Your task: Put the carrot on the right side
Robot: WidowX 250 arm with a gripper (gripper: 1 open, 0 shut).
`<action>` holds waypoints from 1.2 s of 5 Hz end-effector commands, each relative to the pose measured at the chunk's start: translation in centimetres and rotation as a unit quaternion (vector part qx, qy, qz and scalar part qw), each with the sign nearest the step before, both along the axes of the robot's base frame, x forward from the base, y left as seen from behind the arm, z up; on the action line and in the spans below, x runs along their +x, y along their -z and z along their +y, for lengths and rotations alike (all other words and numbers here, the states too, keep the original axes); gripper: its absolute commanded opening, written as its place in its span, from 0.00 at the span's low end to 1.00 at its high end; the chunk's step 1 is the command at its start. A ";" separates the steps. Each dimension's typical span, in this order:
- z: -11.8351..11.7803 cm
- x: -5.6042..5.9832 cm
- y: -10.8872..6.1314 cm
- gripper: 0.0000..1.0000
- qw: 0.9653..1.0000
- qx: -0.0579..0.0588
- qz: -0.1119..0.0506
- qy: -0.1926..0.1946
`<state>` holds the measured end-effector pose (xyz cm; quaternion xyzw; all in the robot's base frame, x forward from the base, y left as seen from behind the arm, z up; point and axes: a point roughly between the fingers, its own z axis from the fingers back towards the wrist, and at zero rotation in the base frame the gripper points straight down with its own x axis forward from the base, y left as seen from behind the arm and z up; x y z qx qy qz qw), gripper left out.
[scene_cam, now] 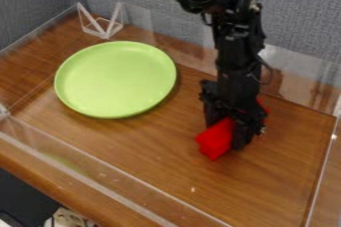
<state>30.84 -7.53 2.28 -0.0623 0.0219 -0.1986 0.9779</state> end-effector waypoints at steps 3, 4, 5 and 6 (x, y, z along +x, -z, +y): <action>1.4 -1.8 -0.2 0.00 1.000 -0.006 0.011 0.016; 0.4 -1.4 -0.3 0.00 0.998 0.025 0.037 0.044; 0.0 -1.4 -0.3 0.00 0.996 0.047 0.057 0.049; -0.2 -1.7 -0.3 0.00 0.995 0.052 0.070 0.051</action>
